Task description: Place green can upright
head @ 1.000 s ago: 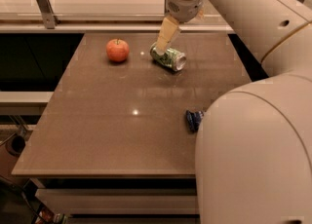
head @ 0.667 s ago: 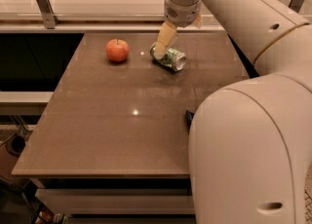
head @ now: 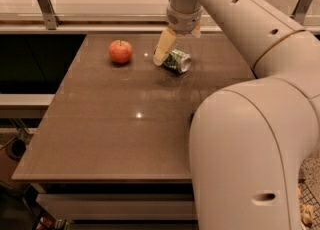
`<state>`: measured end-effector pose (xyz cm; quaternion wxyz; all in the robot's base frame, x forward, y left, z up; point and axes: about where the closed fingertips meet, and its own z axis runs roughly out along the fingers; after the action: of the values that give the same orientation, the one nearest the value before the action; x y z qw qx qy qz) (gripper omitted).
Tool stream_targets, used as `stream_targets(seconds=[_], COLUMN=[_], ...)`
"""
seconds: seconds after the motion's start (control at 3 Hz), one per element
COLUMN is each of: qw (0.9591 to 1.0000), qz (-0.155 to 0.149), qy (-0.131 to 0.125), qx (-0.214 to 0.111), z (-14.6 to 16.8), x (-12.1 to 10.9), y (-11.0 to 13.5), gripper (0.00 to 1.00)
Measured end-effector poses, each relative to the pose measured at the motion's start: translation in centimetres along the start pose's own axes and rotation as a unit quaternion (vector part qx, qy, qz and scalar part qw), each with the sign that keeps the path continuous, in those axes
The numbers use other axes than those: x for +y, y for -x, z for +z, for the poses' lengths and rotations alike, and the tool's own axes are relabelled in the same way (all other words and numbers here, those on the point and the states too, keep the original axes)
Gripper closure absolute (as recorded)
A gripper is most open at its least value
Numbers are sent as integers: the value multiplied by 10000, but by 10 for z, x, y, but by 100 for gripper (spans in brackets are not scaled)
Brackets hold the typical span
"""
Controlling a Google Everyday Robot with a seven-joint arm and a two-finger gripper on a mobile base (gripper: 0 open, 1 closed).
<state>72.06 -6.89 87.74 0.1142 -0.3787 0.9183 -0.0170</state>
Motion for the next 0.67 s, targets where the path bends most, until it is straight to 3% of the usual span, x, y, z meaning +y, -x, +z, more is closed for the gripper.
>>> stream_targets(seconds=[0.67], qw=[9995], qz=[-127], qy=[264], qx=[-97], z=[17], x=[18], y=[18], gripper=[0])
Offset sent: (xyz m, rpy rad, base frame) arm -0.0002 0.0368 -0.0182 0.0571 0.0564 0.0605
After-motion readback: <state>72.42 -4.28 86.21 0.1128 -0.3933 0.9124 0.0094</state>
